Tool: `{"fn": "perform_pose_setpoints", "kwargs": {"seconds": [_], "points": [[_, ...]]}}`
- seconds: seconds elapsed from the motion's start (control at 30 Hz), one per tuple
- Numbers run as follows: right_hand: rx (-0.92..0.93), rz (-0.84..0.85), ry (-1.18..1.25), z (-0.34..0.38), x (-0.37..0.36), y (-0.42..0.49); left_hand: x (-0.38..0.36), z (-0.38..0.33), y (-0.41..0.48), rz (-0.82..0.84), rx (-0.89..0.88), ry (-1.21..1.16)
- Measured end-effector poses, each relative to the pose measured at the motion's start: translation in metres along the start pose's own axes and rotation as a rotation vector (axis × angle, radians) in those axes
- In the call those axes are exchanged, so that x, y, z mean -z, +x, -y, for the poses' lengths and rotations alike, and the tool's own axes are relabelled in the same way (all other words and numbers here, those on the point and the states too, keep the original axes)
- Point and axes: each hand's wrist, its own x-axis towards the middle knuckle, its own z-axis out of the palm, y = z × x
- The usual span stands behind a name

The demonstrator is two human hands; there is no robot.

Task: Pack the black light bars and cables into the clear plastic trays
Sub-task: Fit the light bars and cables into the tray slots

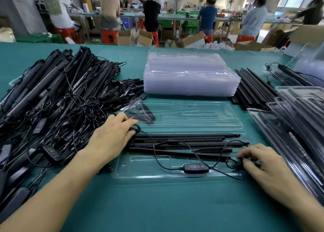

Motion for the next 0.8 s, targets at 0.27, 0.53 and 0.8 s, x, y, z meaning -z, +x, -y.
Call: {"fn": "perform_pose_setpoints", "kwargs": {"seconds": [0.27, 0.53, 0.8], "points": [[-0.003, 0.029, -0.032, -0.004, 0.0, 0.001, 0.034, 0.044, -0.026, -0.3, -0.277, 0.162], [0.019, 0.103, -0.06, 0.001, 0.007, -0.001, 0.017, 0.059, -0.058, -0.255, -0.261, 0.093], [0.001, 0.122, 0.005, -0.004, 0.011, 0.002, 0.021, 0.068, -0.059, -0.196, -0.146, 0.125]]}}
